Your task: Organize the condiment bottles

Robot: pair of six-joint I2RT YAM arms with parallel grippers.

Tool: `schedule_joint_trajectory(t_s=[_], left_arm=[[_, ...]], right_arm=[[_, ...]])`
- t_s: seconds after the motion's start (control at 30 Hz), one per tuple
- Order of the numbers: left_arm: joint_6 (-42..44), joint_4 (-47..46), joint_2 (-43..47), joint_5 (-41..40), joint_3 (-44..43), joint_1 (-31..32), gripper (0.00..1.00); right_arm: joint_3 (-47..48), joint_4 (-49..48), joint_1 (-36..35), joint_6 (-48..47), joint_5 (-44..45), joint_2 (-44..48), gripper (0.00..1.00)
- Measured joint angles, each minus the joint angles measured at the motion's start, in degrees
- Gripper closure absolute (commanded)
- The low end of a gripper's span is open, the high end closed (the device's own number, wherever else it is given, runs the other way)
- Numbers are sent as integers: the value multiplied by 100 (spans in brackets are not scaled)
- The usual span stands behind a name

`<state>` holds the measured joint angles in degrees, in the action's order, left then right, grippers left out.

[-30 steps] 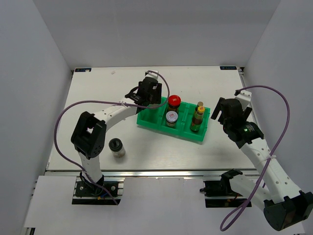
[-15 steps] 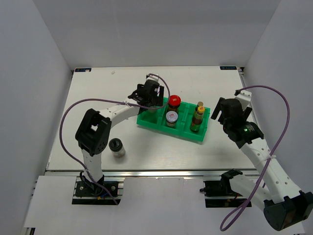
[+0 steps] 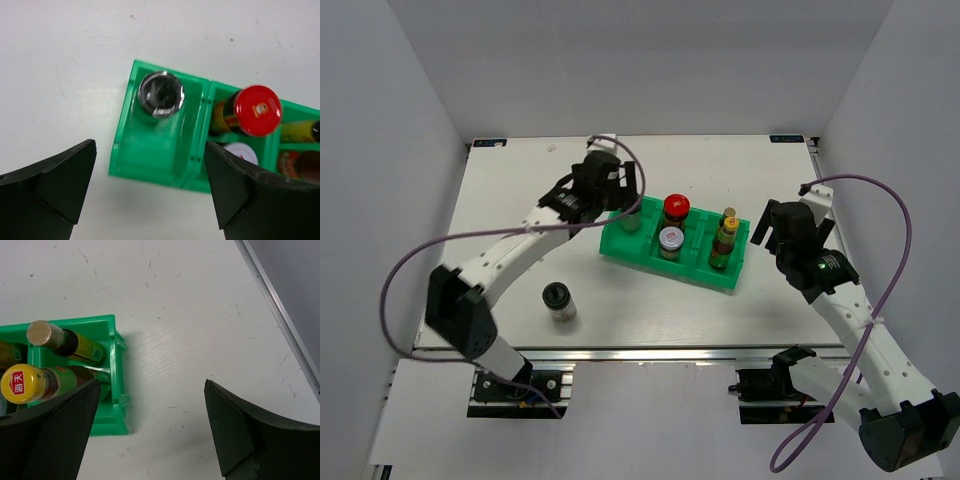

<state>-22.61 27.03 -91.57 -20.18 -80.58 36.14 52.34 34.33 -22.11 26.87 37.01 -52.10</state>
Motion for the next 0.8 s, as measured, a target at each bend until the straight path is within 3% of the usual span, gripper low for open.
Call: schedule_joint_trajectory(t_s=[0.17, 0.3, 0.57, 0.8], left_arm=[[-931, 719, 1978, -76, 1266, 0, 2], [-1567, 1781, 2929, -203, 2039, -2, 2], [-2557, 3460, 3797, -437, 2323, 0, 2], [-2782, 3836, 3829, -424, 2769, 0, 2]], right_arm=[[-72, -13, 0, -26, -61, -4, 11], [-72, -20, 0, -37, -125, -7, 10], [-72, -20, 0, -39, -144, -2, 11], [-72, -22, 0, -42, -157, -2, 11]])
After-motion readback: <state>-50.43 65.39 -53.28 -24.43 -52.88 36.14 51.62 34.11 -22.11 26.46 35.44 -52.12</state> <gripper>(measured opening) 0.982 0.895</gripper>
